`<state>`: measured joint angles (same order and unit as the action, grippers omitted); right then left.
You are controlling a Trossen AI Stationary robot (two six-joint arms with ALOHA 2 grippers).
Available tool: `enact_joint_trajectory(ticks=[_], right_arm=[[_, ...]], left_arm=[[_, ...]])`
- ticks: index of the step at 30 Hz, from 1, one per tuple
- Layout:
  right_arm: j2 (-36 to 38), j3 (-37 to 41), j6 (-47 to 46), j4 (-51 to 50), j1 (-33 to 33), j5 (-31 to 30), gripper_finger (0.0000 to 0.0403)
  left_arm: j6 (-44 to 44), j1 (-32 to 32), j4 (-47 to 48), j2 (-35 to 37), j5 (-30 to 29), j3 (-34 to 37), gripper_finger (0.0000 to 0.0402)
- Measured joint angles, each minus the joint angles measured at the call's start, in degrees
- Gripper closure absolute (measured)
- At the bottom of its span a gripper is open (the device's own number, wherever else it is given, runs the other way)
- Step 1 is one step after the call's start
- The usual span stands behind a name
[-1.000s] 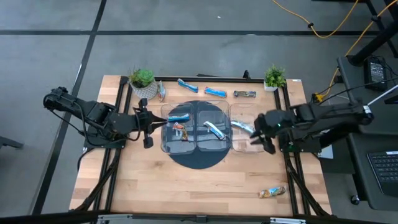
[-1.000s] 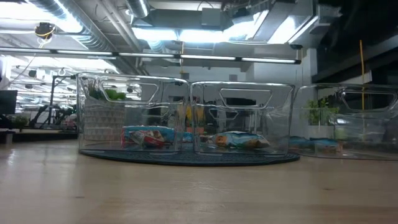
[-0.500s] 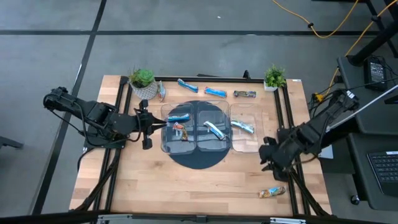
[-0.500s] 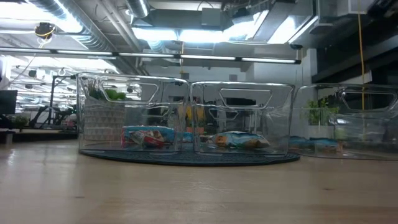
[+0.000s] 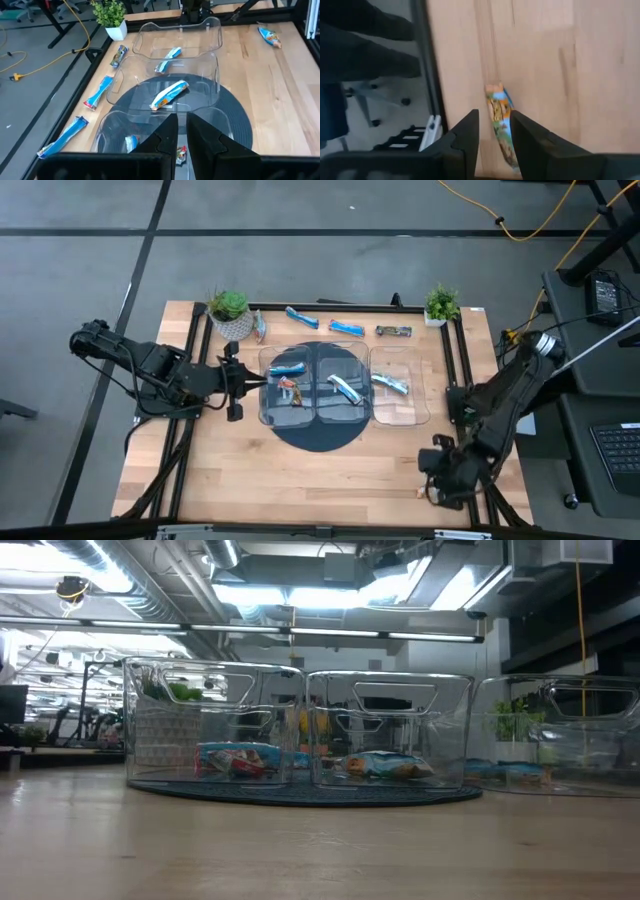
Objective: Pick and place Granola Bars by type
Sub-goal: Put the yellow granola bar into the right transparent bin
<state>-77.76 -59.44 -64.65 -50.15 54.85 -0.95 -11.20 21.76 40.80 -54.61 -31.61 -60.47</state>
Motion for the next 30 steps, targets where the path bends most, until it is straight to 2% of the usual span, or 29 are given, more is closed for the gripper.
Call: enact_joint_trajectory(ticks=[5, 10, 15, 20, 23, 26, 30], right_arm=[[-6.3, 0.0, -5.7, 0.3, 3.3, 4.0, 0.0290], [-10.7, 0.0, -10.1, 3.1, 6.0, 2.3, 0.0267], [-13.2, 0.0, -13.2, 3.7, 6.9, 1.4, 0.0201], [-15.7, 0.0, -12.7, 3.2, 6.9, 0.8, 0.0111], [-17.7, 0.0, -9.8, 3.2, 6.9, 0.6, 0.0078], [-20.1, 0.1, -6.4, 3.3, 6.9, 0.7, 0.0072], [-22.7, 0.1, -3.3, 3.4, 6.9, 1.0, 0.0087]], left_arm=[[0.0, 0.0, 1.6, 0.0, 1.6, 0.0, 0.0370], [0.0, 0.0, 1.9, 0.0, 1.7, 0.0, 0.0370], [0.9, 0.0, 1.9, 0.0, 1.7, 0.0, 0.0371], [1.0, 0.0, 1.9, 0.0, 1.7, 0.0, 0.0371], [1.0, 0.0, 1.9, 0.0, 1.7, 0.0, 0.0370], [1.0, 0.0, 1.8, 0.0, 1.7, 0.0, 0.0370], [1.0, 0.0, 0.9, 0.0, 1.7, 0.0, 0.0370]])
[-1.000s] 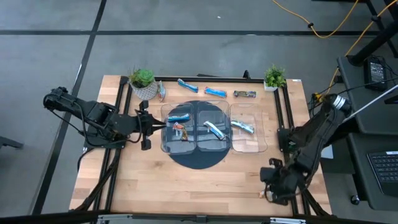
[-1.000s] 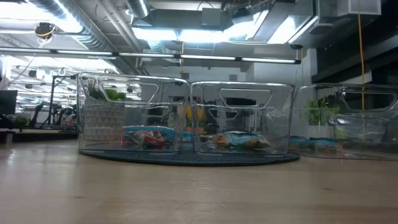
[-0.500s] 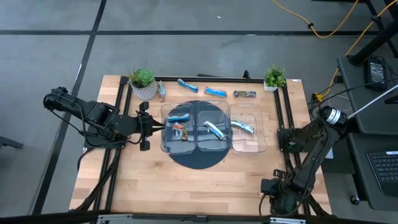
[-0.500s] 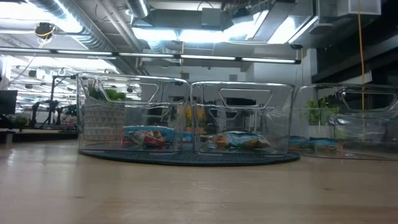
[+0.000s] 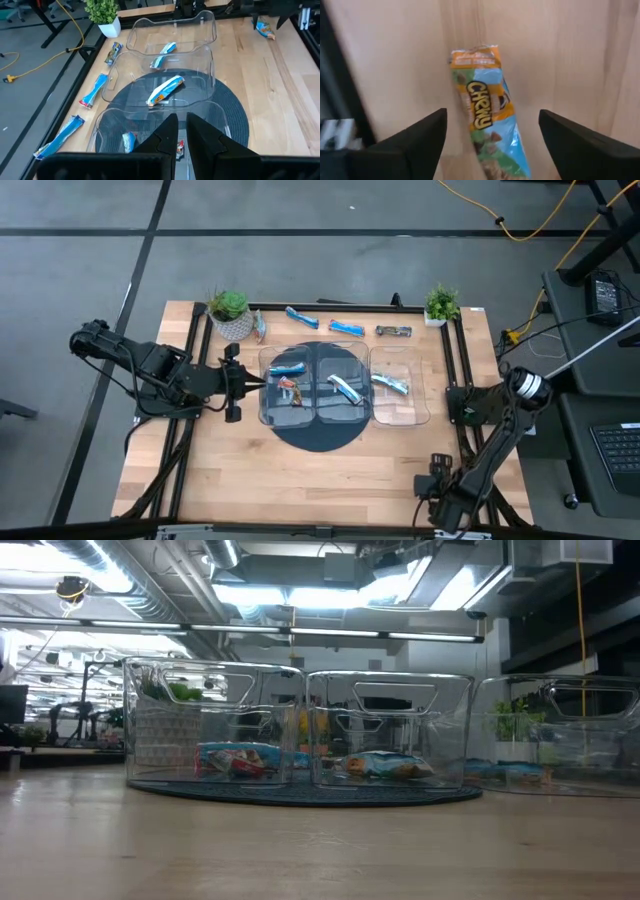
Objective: Pick and place Granola Bars by type
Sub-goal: Put the yellow granola bar into the right transparent bin
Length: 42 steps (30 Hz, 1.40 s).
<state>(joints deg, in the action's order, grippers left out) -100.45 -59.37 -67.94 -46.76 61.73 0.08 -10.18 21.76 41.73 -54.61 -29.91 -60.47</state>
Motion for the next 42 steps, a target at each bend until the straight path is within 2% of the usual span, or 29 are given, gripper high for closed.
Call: enact_joint_trajectory(ticks=[3, 6, 17, 21, 26, 30, 32, 36, 42], right_arm=[[-1.3, 0.0, 0.9, -0.4, 0.0, 0.1, 0.0112], [-2.2, 0.0, 1.0, -0.7, 0.0, 1.7, 0.0154], [-2.1, 0.0, 2.7, 0.1, -0.1, 4.1, 0.0373], [-1.5, 0.0, 3.6, 0.1, -0.1, 6.4, 0.0373], [1.9, -0.1, 3.7, -2.7, -0.1, 5.9, 0.0341], [5.7, -2.3, 3.7, -7.4, -0.8, 3.0, 0.0365], [7.8, -3.6, 4.0, -9.9, -1.6, 0.5, 0.0382], [12.0, -7.1, 4.1, -14.4, -3.6, -6.9, 0.0382], [17.0, -12.7, 4.2, -22.1, -7.7, -23.1, 0.0365]], left_arm=[[0.0, 0.0, -0.3, 0.0, 0.0, 0.0, 0.0370], [0.0, 0.0, -0.4, 0.0, 0.0, 0.0, 0.0371], [0.0, 0.0, -0.4, 0.0, -0.9, 0.0, 0.0371], [0.0, 0.0, -0.4, 0.0, -0.9, 0.0, 0.0371], [0.0, 0.0, -0.4, 0.0, -0.9, 0.0, 0.0371], [0.0, 0.0, -0.4, 0.0, -0.9, 0.0, 0.0371], [0.2, 0.0, -0.4, 0.0, -0.9, 0.0, 0.0370], [0.5, 0.0, -0.4, 0.0, -0.9, 0.0, 0.0370], [1.0, 0.0, -0.4, 0.0, -0.9, 0.0, 0.0371]])
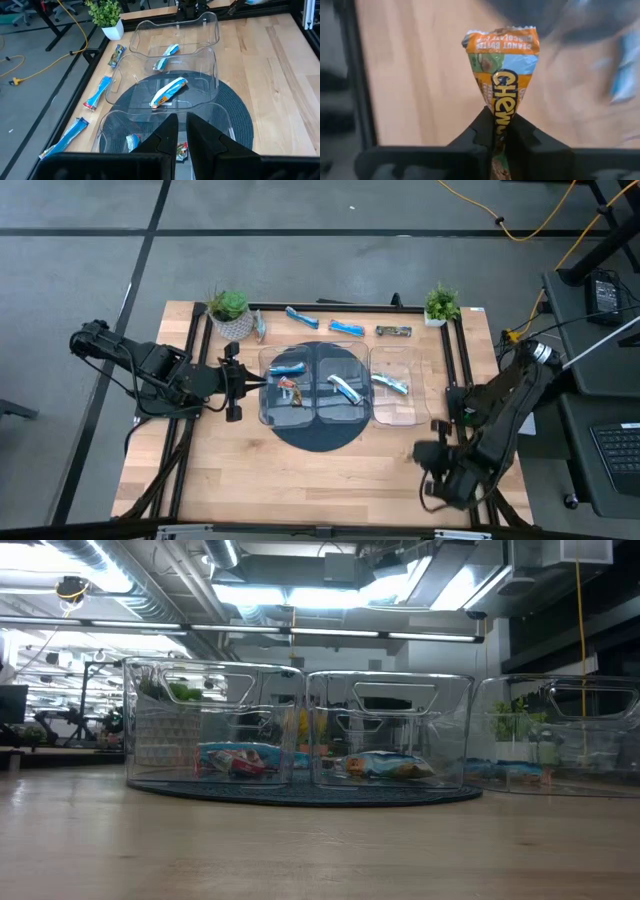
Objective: Pick and place Granola Bars by type
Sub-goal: Put the yellow granola bar into the right transparent bin
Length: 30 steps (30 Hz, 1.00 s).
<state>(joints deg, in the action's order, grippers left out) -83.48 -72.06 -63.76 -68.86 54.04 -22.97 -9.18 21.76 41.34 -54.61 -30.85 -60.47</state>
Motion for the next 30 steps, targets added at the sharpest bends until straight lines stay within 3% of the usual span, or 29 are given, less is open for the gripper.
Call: enact_joint_trajectory(ticks=[5, 9, 15, 20, 30], right_arm=[[4.1, -4.0, 1.4, -2.7, -4.0, -12.4, 0.0385], [7.5, -6.5, 6.2, -2.5, -7.0, -18.4, 0.0385], [11.9, -6.9, 11.7, -1.9, -10.3, -19.5, 0.0368], [16.1, -6.9, 17.7, -2.1, -14.2, -21.1, 0.0386], [28.7, -6.9, 34.5, -4.4, -29.4, -20.8, 0.0374]], left_arm=[[0.0, 0.0, 0.0, 0.0, 0.0, 0.0, 0.0370], [0.0, 0.0, 0.0, 0.0, 0.1, 0.0, 0.0370], [0.0, 0.0, 0.0, 0.0, 0.5, 0.0, 0.0371], [0.1, 0.0, 0.0, 0.0, 0.4, 0.0, 0.0371], [0.0, 0.0, 0.0, 0.0, -0.9, 0.0, 0.0371]])
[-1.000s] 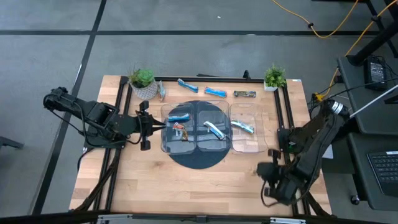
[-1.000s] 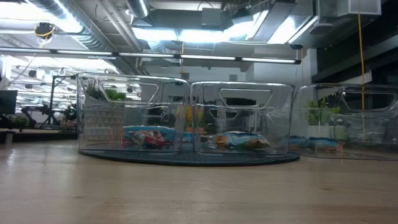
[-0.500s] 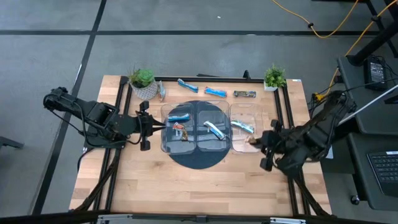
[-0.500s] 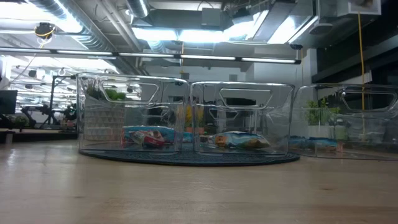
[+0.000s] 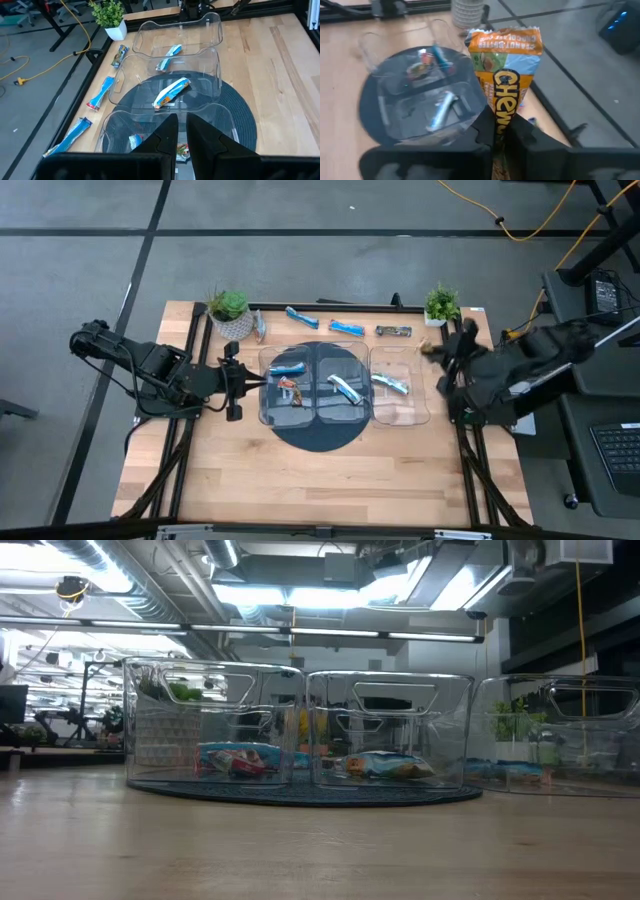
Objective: Pick and place Granola Bars by type
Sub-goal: Put the yellow granola bar into the right transparent bin
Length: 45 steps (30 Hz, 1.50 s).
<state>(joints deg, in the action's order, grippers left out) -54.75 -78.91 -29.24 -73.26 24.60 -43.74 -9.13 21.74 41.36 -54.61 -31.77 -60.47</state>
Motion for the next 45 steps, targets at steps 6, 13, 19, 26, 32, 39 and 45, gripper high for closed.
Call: enact_joint_trajectory(ticks=[6, 13, 19, 26, 32, 39, 45], right_arm=[[2.2, 0.1, 7.4, 0.2, -8.3, 5.5, 0.0386], [2.4, 7.0, 16.2, 3.6, -16.2, 15.7, 0.0370], [2.5, 19.0, 19.1, 13.1, -22.0, 31.5, 0.0386], [1.1, 29.1, 11.3, 19.0, -24.7, 42.4, 0.0367], [-2.0, 32.7, 10.0, 22.4, -24.8, 44.9, 0.0387], [-8.0, 35.4, 10.1, 28.0, -26.8, 49.2, 0.0371], [-15.4, 35.5, 12.1, 28.1, -28.9, 49.9, 0.0377]], left_arm=[[-0.6, 0.0, 0.0, 0.0, -0.3, 0.0, 0.0370], [-0.8, 0.0, 0.0, 0.0, -3.2, 0.0, 0.0371], [-0.9, -0.1, 0.0, 0.0, -4.9, 0.0, 0.0370], [-4.1, -1.0, 0.0, 0.0, -5.1, 0.0, 0.0371], [-5.4, -1.0, 0.0, 0.0, -5.7, 0.0, 0.0371], [-5.7, -1.0, 0.0, 0.0, -6.3, 0.0, 0.0370], [-5.7, -1.0, 0.0, 0.0, -7.6, 0.0, 0.0371]])
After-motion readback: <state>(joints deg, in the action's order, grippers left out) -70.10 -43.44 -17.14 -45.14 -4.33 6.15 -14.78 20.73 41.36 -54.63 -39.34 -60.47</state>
